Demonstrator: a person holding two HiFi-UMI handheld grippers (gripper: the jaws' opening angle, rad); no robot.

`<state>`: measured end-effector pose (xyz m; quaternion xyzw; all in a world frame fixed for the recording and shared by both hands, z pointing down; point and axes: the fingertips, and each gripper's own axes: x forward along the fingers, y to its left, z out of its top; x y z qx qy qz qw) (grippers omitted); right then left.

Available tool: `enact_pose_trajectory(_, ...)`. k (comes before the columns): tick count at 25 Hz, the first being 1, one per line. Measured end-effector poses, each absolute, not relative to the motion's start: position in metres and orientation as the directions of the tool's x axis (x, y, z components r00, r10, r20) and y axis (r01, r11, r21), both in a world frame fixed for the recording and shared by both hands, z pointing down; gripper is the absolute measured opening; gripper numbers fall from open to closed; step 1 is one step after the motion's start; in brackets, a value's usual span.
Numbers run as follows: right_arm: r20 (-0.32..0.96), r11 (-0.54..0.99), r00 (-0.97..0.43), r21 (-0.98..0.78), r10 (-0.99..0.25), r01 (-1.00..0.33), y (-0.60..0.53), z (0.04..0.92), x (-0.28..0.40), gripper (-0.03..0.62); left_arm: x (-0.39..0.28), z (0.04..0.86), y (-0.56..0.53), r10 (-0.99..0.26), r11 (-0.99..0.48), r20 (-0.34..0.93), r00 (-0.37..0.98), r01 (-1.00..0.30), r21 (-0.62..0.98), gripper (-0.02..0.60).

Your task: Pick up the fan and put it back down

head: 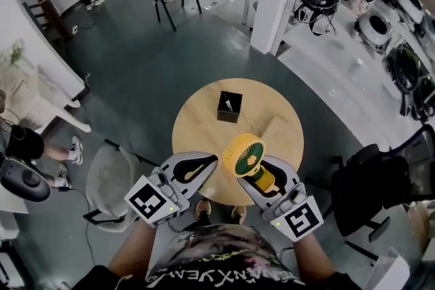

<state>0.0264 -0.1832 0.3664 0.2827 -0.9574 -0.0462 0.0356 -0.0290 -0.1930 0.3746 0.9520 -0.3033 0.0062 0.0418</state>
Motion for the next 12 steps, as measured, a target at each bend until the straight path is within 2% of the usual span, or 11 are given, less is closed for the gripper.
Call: enact_pose_trajectory(12, 0.053, 0.83, -0.83, 0.099, -0.555, -0.548, -0.1859, 0.3753, 0.0291, 0.187, -0.0268, 0.3754, -0.1939, -0.573, -0.815, 0.038, 0.819, -0.574, 0.078, 0.012)
